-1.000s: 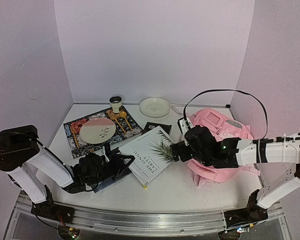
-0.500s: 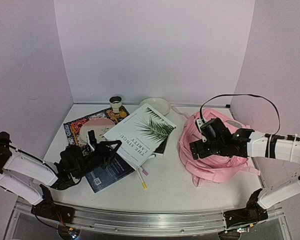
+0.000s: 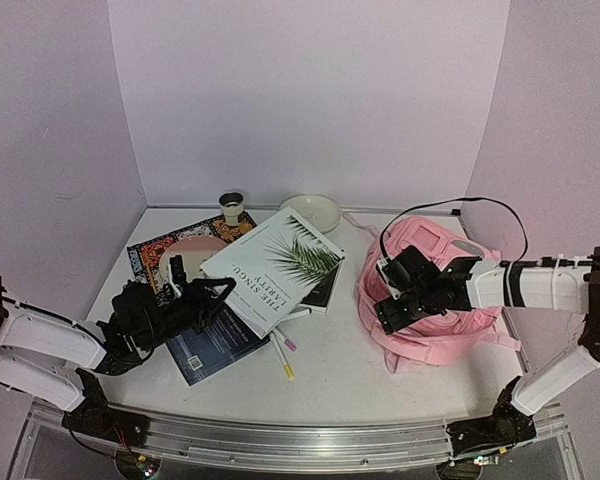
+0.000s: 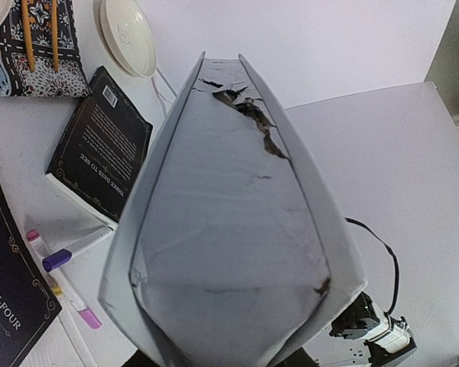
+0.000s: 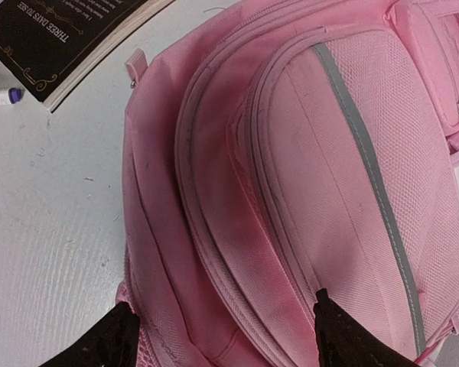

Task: Pack the student bag
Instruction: Grab the largest pocket of the student bag.

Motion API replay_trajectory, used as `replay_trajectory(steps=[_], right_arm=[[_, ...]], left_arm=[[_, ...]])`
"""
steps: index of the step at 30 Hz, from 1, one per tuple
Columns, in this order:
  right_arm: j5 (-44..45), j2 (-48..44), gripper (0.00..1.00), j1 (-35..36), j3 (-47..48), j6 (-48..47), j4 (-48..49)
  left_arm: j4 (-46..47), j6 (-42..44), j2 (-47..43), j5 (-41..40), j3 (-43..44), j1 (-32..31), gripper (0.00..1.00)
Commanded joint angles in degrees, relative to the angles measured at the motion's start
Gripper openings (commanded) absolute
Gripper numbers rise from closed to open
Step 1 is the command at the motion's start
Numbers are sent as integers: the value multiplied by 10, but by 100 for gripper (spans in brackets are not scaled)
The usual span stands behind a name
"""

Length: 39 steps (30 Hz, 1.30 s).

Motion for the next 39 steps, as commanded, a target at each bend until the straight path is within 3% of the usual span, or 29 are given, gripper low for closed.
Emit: replay_trajectory(steps=[1, 7, 15, 21, 27, 31, 39], right_arm=[[22, 16, 76, -5, 28, 2, -44], [79, 20, 66, -7, 44, 20, -82], [30, 46, 46, -8, 52, 14, -87], [-5, 81, 45, -8, 59, 7, -87], [-64, 95, 52, -7, 72, -6, -87], [-22, 99, 50, -8, 67, 4, -87], [49, 78, 18, -8, 90, 15, -100]], left_arm=[[10, 20, -23, 15, 5, 5, 31], [-1, 27, -19, 19, 12, 8, 31], [-6, 35, -14, 24, 17, 11, 31], [-11, 38, -14, 31, 21, 11, 31], [-15, 40, -13, 35, 22, 12, 31], [-16, 39, -10, 36, 24, 12, 31], [-17, 35, -4, 68, 32, 12, 30]])
